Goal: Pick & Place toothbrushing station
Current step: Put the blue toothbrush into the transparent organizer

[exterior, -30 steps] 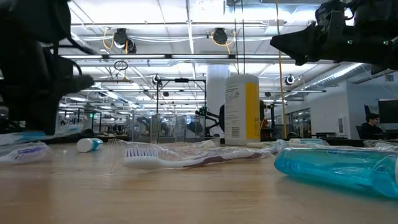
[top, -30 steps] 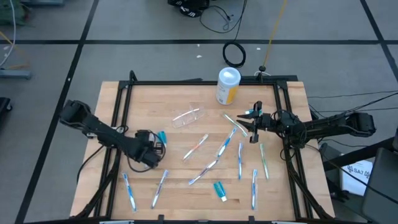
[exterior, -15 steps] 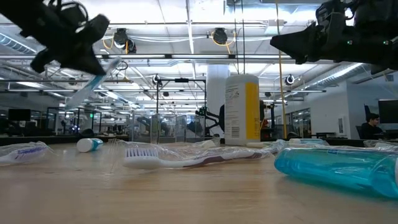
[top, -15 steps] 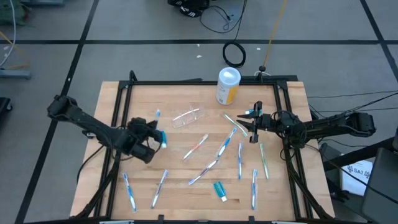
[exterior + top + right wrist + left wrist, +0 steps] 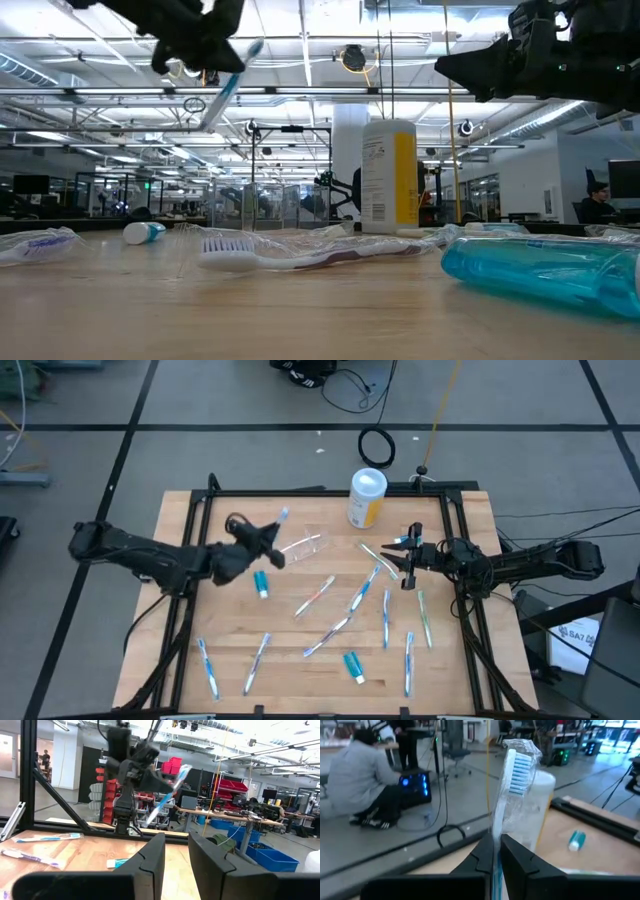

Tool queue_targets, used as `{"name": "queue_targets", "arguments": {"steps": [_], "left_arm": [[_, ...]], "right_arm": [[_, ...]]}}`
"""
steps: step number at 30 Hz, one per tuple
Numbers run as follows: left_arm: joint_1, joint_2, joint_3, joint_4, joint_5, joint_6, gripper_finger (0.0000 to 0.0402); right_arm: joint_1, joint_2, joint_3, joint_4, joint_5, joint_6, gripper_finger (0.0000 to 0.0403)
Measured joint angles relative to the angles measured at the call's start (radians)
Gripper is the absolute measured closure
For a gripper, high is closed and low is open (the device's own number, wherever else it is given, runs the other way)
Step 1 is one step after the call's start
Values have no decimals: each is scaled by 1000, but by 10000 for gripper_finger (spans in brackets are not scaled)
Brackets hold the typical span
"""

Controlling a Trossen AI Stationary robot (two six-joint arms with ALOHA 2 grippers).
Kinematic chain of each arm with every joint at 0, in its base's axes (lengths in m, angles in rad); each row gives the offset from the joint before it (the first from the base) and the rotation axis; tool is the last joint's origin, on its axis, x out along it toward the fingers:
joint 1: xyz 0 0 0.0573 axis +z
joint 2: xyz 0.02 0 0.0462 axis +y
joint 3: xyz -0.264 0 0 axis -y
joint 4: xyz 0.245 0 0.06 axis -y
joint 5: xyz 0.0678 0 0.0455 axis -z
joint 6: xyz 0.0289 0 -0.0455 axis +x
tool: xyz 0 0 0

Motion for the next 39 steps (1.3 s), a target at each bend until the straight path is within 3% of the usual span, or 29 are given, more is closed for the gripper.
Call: {"name": "queue_targets", "arguments": {"steps": [4, 12, 16, 22, 25, 30, 39], "left_arm": [[91, 25, 0, 85, 46, 107, 395], [163, 215, -5, 235, 47, 89, 381], [163, 307, -5, 311, -30, 68, 395], [120, 406, -6, 300, -204, -69, 382], [101, 437, -6, 301, -220, -101, 389], [115, 456, -6, 299, -200, -127, 392], [169, 452, -6, 215, -4, -179, 347]], "right_arm": [[0, 0, 0, -10, 0, -14, 326], [0, 0, 0, -30, 0, -37, 326], [0, 0, 0, -30, 0, -37, 326], [0, 0, 0, -31, 0, -41, 326], [0, 0, 0, -30, 0, -41, 326], [0, 0, 0, -30, 0, -37, 326], [0, 0, 0, -31, 0, -41, 326]]}}
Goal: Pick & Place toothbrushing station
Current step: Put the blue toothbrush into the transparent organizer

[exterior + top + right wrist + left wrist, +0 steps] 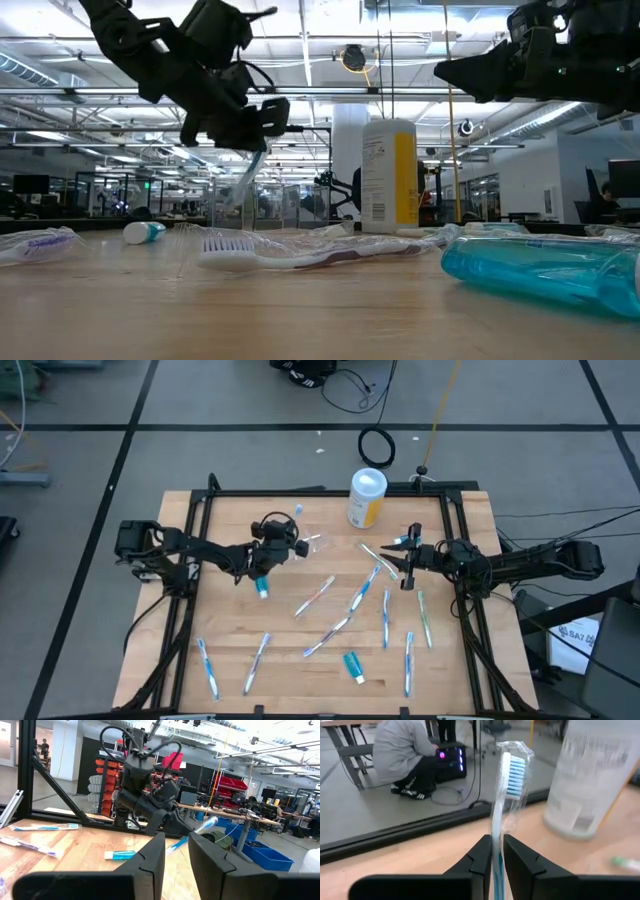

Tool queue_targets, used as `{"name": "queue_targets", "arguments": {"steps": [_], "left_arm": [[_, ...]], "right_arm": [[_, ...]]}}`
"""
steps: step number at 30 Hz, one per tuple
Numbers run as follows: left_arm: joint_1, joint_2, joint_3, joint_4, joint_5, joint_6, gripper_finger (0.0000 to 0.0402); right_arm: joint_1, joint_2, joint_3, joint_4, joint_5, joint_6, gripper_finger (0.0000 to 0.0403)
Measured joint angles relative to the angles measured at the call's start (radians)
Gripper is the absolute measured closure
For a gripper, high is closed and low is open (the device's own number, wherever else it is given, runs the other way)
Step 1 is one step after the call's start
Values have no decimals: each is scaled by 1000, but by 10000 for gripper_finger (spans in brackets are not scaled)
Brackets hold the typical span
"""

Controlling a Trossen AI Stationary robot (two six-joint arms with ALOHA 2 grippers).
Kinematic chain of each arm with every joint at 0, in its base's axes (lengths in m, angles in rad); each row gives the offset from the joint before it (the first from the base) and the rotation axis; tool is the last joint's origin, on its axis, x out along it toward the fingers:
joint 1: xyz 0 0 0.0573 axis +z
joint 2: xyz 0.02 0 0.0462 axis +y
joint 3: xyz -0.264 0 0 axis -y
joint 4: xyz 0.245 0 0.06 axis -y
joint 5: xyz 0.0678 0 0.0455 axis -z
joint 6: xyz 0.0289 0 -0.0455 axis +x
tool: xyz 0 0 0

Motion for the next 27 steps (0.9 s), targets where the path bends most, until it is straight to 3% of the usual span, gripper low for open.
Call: {"name": "queue_targets", "arguments": {"steps": [19, 27], "left_arm": [[27, 0, 0, -72, 41, -24, 341], [26, 0, 0, -107, 67, -32, 276]], "right_arm": [[0, 0, 0, 0, 0, 0, 326], [0, 0, 0, 0, 0, 0, 326]]}}
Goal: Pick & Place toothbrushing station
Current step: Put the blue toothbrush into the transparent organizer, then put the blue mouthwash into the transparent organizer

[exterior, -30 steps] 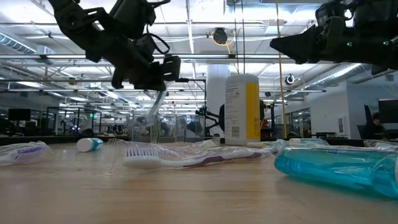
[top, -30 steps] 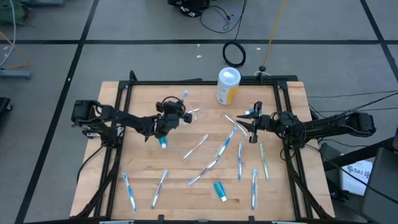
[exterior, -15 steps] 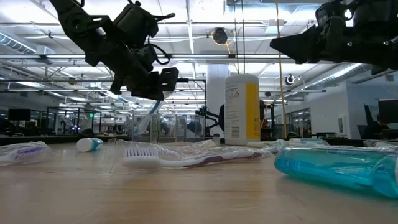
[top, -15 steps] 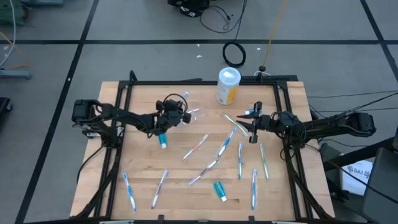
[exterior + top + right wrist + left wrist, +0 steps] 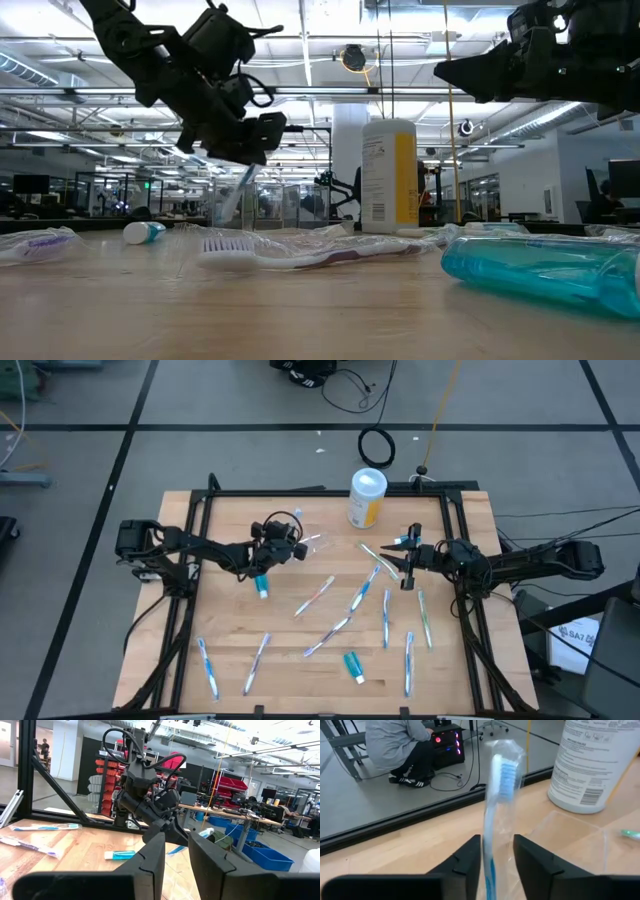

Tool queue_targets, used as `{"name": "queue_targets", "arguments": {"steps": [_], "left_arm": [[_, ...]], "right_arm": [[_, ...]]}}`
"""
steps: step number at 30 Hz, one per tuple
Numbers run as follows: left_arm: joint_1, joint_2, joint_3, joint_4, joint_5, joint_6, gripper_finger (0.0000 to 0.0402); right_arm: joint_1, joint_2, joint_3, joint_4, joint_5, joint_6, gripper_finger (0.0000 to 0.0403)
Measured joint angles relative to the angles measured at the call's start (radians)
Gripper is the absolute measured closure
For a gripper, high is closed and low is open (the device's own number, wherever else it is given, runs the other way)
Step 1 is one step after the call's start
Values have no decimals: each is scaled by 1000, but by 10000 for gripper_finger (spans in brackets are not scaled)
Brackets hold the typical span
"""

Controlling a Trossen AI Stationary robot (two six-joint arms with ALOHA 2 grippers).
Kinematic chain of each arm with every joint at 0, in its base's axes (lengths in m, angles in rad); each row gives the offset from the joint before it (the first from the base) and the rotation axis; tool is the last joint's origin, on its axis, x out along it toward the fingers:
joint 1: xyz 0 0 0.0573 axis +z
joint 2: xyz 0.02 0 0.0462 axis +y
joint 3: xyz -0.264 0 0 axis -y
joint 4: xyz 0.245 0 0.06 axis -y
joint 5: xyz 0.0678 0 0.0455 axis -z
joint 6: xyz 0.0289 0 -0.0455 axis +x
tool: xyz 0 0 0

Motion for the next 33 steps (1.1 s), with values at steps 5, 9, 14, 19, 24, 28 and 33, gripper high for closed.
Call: {"name": "queue_targets", "arguments": {"steps": [5, 9, 14, 19, 24, 28, 33], "left_arm": [[-17, -20, 0, -11, 2, -3, 238], [-37, -86, 0, -47, 1, -3, 225], [-83, -211, 0, -132, 66, 6, 225], [-119, -346, 0, -163, 283, -84, 224], [-162, -425, 0, -189, 401, -53, 224], [-223, -434, 1, -311, 537, -117, 224], [-298, -400, 0, -443, 569, -191, 224]], "right_arm": [[0, 0, 0, 0, 0, 0, 326], [0, 0, 0, -1, 0, 0, 326], [0, 0, 0, -14, 3, -1, 326], [0, 0, 0, -16, 3, -2, 326], [0, 0, 0, -30, 2, 8, 326], [0, 0, 0, -31, 0, 37, 326], [1, 0, 0, -24, 0, 68, 326]]}}
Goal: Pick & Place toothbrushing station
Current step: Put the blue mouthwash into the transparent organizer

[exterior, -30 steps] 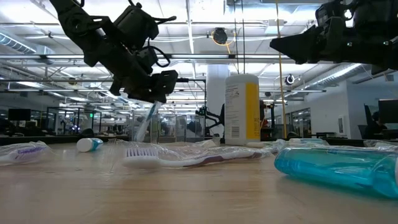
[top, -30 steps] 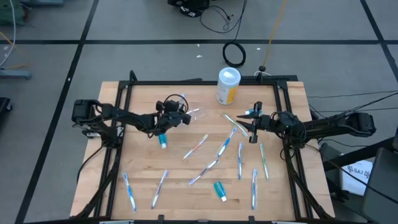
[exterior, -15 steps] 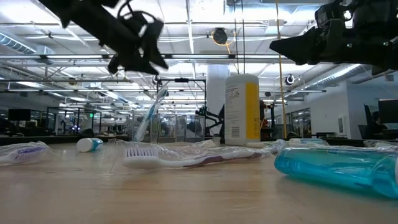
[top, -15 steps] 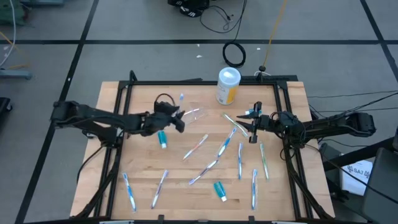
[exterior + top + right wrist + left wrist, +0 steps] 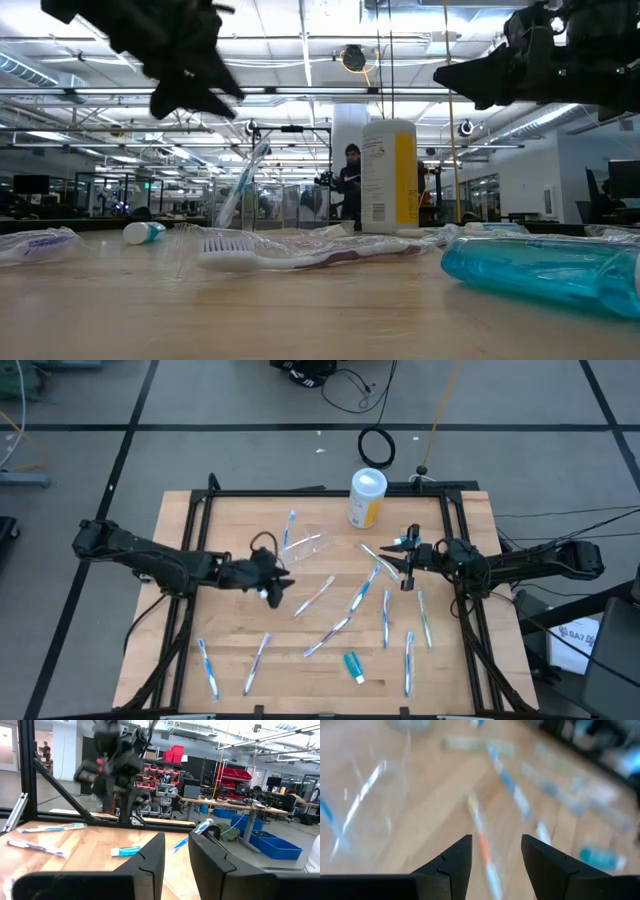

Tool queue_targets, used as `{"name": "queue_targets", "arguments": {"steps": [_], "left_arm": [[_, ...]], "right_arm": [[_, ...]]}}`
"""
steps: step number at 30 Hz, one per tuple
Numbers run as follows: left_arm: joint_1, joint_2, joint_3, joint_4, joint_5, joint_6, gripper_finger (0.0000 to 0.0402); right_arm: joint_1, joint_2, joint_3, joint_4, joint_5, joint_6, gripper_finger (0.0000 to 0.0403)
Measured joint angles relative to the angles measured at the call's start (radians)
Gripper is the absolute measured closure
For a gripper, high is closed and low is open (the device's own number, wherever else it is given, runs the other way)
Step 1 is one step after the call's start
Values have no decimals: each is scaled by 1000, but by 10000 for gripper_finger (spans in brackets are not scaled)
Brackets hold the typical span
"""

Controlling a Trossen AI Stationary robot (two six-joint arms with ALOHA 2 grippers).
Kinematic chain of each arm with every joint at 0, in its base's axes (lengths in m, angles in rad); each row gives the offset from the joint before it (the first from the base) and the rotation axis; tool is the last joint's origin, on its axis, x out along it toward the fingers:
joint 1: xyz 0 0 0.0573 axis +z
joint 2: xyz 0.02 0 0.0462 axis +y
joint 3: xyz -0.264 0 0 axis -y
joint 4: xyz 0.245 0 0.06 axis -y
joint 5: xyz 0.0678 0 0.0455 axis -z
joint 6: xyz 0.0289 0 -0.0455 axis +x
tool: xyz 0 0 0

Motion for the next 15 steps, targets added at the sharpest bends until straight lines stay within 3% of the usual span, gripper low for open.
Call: {"name": "queue_targets", "arguments": {"steps": [3, 10, 15], "left_arm": [[-42, 5, 0, -57, 2, -77, 224], [-168, 5, 0, -180, -201, -263, 224], [-267, 4, 0, -244, -260, -399, 224]], "right_arm": [[0, 0, 0, 1, 0, -4, 326], [0, -1, 0, 1, -1, 176, 326], [0, 0, 0, -16, 2, 220, 326]]}}
